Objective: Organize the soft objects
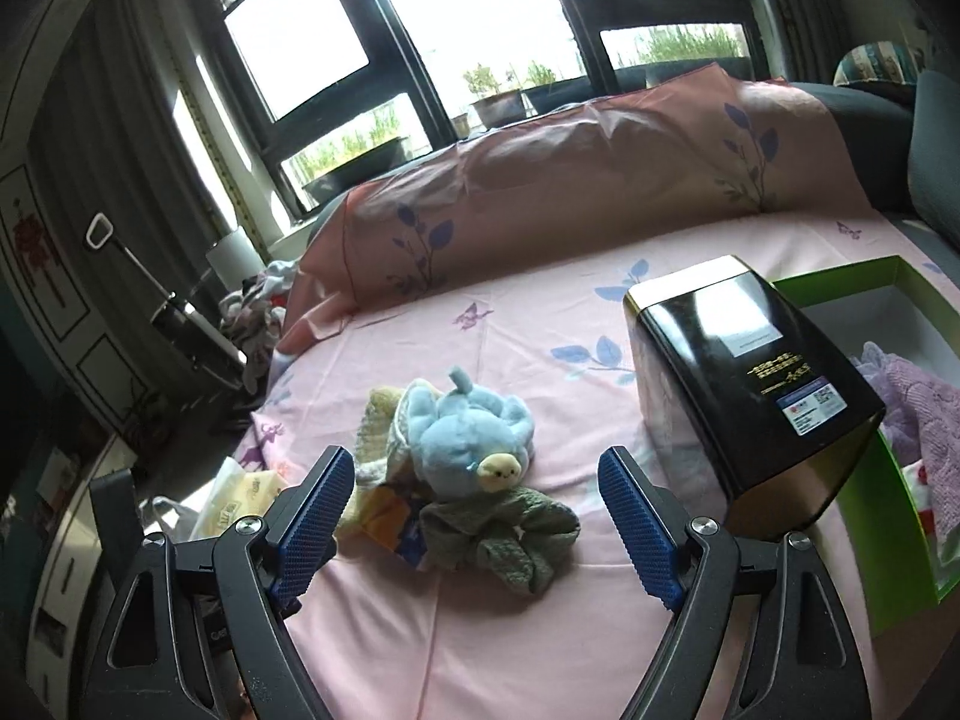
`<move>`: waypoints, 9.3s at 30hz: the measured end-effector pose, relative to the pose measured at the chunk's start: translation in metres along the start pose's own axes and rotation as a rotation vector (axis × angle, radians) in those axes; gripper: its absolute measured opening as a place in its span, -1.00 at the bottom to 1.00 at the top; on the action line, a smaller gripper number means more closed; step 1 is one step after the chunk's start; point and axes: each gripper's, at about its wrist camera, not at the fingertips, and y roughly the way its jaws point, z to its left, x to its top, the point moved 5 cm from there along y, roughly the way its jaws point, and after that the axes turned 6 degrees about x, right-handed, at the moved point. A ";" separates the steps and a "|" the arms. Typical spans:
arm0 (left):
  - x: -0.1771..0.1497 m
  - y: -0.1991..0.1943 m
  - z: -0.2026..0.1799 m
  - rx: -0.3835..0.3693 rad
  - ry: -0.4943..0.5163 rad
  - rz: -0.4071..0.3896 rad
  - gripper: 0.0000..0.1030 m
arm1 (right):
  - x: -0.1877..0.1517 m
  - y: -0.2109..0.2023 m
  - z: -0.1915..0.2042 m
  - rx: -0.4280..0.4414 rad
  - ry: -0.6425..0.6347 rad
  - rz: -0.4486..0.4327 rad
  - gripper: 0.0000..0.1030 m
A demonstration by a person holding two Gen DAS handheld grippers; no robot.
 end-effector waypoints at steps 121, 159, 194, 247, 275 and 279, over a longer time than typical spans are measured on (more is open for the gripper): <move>-0.046 0.016 -0.104 -0.275 0.191 0.073 -0.57 | -0.051 0.070 -0.019 0.087 -0.010 0.323 -0.38; -0.033 -0.102 -0.287 -0.550 0.526 -0.315 -0.58 | 0.039 -0.124 -0.098 -0.039 0.043 -0.266 -0.37; -0.105 -0.038 -0.444 -0.607 0.820 -0.057 -0.57 | 0.002 -0.162 -0.275 -0.175 0.598 -0.350 -0.37; 0.003 -0.044 -0.050 -0.105 0.058 -0.178 0.73 | 0.034 -0.121 -0.133 -0.223 0.224 -0.269 0.64; 0.008 -0.004 0.031 0.011 -0.133 0.034 0.73 | -0.007 0.122 -0.011 -0.074 0.044 0.262 0.64; 0.008 -0.004 0.030 0.014 -0.122 0.037 0.73 | -0.012 0.139 -0.012 -0.016 0.059 0.267 0.43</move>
